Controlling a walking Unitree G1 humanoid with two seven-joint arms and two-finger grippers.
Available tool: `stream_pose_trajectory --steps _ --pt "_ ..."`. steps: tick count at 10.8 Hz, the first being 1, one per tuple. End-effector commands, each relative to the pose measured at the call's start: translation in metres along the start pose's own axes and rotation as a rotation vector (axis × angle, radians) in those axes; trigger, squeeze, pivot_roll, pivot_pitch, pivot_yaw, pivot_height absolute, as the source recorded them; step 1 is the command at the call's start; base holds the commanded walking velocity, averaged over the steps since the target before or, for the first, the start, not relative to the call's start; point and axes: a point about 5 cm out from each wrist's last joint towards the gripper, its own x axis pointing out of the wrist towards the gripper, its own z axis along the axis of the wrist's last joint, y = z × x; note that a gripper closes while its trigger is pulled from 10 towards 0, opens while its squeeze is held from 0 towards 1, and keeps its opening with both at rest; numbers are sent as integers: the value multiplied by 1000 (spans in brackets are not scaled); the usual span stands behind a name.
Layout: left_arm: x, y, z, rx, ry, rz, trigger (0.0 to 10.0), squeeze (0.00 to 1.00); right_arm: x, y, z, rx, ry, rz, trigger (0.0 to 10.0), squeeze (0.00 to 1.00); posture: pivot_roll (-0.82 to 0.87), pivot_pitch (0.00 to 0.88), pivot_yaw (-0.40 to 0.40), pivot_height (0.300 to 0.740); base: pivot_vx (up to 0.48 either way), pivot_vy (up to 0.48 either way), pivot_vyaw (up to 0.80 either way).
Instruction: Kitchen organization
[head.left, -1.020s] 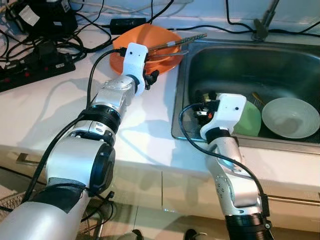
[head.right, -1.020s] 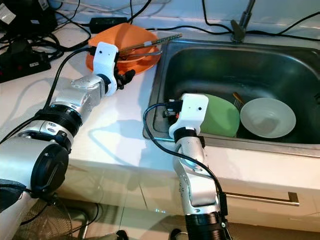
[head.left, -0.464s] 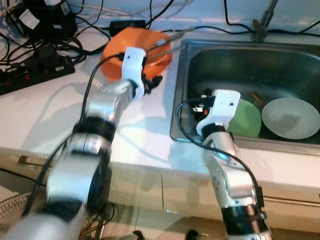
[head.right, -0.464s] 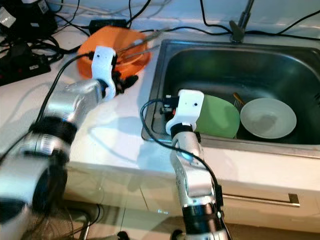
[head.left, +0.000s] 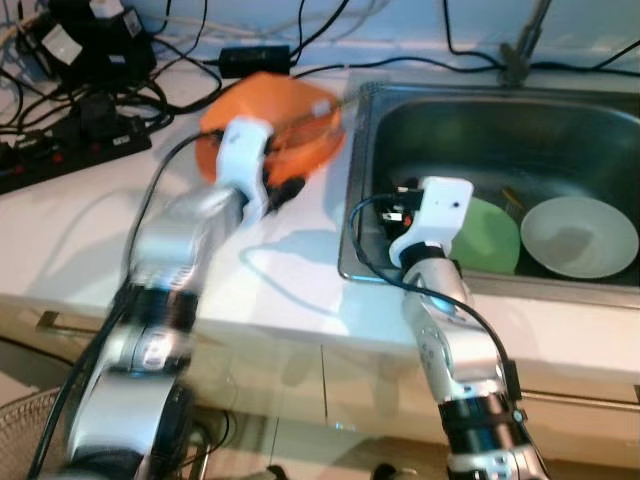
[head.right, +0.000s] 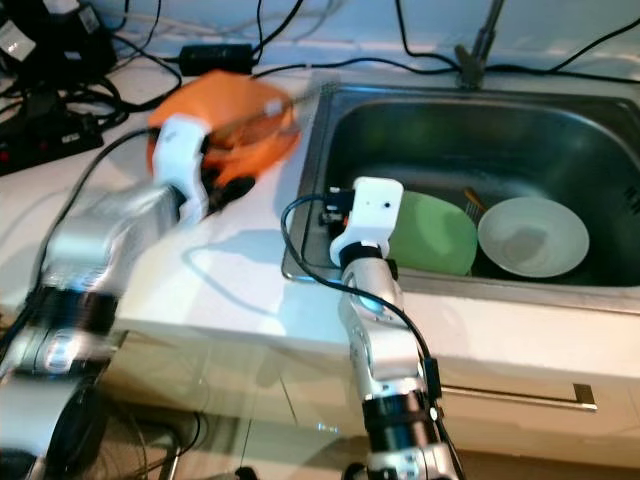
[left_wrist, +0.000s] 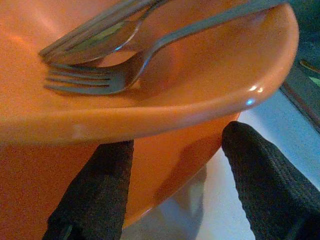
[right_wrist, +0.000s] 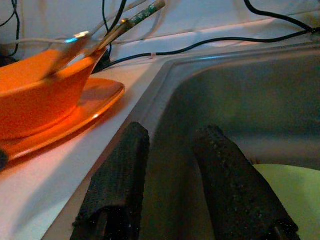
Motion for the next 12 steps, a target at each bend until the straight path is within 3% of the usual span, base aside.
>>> stream_pose_trajectory --steps 1,7,10,12 --pt "-5 -1 -35 -66 148 1 10000 0 -1 -1 -13 14 57 0 10000 0 119 117 47 740 0 0 0" --pt "-51 -5 -48 -28 179 11 10000 0 14 -4 -11 5 43 20 10000 0 162 85 10 740 0 0 0" --pt "-60 -14 -55 -33 183 7 10000 0 22 -3 -7 -4 30 34 10000 0 170 61 -13 740 0 0 0" --pt "-63 -31 -62 -37 189 -22 10000 0 25 -4 -7 -8 24 40 10000 0 166 53 -22 740 0 0 0"
